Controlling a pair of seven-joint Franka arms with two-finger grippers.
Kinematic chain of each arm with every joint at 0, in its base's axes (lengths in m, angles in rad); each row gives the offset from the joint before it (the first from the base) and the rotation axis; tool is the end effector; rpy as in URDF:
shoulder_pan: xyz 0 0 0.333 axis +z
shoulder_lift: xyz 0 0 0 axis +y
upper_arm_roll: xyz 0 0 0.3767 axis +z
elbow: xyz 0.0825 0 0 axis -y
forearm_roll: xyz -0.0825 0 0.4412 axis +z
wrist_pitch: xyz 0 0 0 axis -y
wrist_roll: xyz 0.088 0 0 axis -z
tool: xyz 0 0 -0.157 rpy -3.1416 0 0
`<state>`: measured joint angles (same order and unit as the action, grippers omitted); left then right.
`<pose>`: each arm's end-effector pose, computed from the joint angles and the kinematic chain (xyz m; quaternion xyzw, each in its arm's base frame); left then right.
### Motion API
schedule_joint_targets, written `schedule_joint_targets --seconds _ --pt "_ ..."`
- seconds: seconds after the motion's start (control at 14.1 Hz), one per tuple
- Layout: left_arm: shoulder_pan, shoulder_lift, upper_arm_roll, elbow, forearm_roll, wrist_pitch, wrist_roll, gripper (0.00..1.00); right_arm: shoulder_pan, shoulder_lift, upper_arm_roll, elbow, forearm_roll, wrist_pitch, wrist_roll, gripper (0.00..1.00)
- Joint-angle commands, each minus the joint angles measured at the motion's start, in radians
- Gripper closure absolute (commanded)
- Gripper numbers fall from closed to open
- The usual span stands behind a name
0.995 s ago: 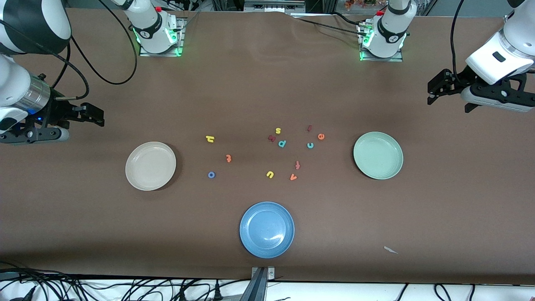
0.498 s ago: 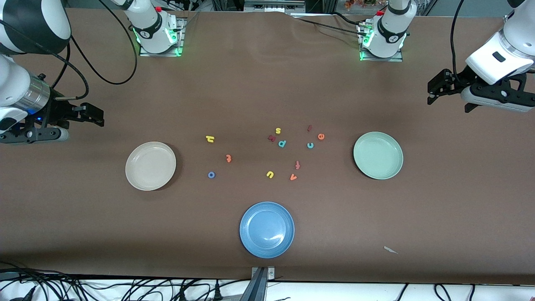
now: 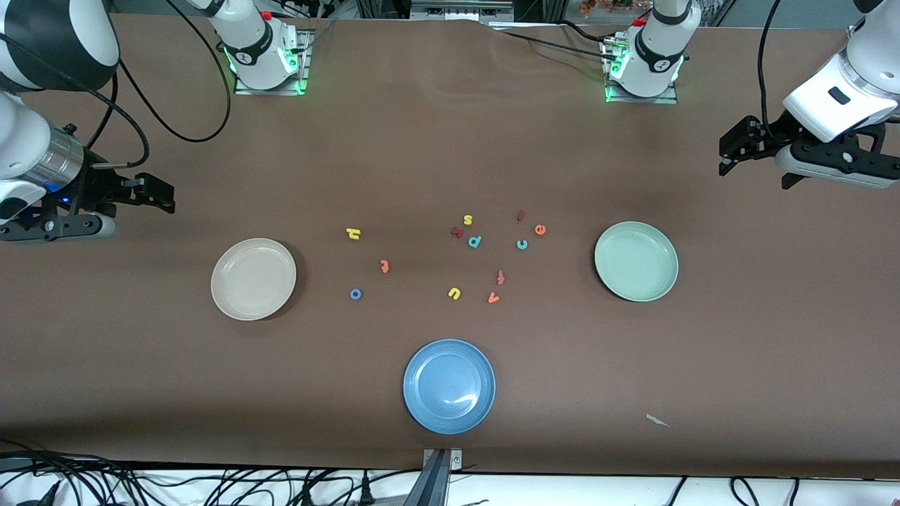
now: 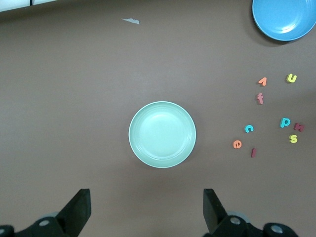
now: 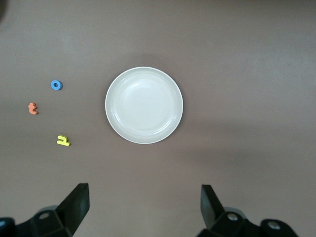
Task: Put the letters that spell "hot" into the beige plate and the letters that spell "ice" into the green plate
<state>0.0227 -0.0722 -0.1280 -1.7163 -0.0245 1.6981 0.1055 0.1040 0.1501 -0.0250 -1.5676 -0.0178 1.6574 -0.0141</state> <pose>0.5938 -0.0687 0.6123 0.9942 -0.1039 0.0267 0.0076 0.6629 0.0508 0.5482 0.9984 0.0476 -0.0298 0.0117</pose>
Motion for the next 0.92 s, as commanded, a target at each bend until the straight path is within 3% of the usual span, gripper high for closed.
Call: schedule_joint_targets --seconds 0.0,0.85 --pt "0.005 0.008 -0.001 0.026 0.005 -0.023 0.013 0.00 -0.003 0.003 0.000 0.015 0.002 0.005 -0.001 0.00" --pt "0.022 0.009 0.001 0.024 0.005 -0.023 0.014 0.00 -0.003 0.003 0.002 0.012 0.002 0.007 0.000 0.00"
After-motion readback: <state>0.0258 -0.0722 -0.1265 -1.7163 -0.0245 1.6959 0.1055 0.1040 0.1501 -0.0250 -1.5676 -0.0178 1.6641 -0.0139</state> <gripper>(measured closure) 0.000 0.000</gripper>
